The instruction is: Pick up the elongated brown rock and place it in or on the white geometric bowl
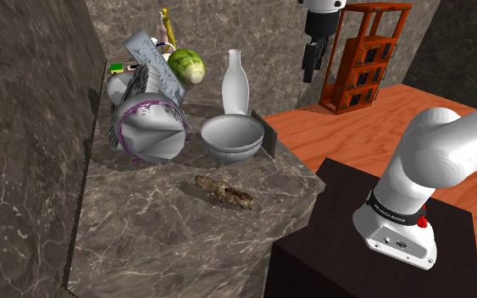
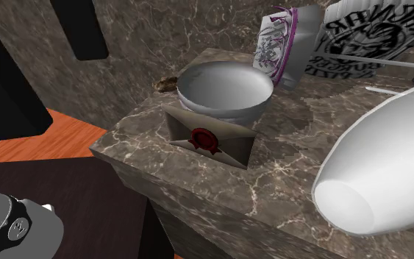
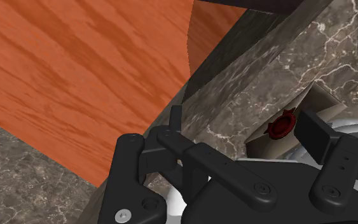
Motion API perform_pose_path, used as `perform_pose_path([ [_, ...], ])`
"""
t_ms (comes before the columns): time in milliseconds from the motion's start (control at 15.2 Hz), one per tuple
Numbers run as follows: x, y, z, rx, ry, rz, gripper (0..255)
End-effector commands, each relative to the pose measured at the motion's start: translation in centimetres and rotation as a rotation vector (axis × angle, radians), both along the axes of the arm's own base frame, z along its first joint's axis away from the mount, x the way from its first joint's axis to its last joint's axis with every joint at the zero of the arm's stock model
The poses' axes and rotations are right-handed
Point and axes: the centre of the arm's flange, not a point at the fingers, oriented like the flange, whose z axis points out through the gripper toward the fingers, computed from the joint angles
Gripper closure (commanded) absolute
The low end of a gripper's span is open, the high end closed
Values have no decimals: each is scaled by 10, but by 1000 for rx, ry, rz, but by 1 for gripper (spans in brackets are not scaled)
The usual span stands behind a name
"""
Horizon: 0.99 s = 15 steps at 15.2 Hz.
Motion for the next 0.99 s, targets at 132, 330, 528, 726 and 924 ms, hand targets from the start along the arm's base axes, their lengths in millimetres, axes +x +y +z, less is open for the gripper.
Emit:
perform_pose_path([
  [132,5,24,-10,2,3,3,0],
  [330,11,59,-26,5,8,6,0],
  [528,17,95,-41,9,13,10,0],
  [726,24,130,-56,12,18,14,0],
  [924,30,166,-71,15,23,18,0],
])
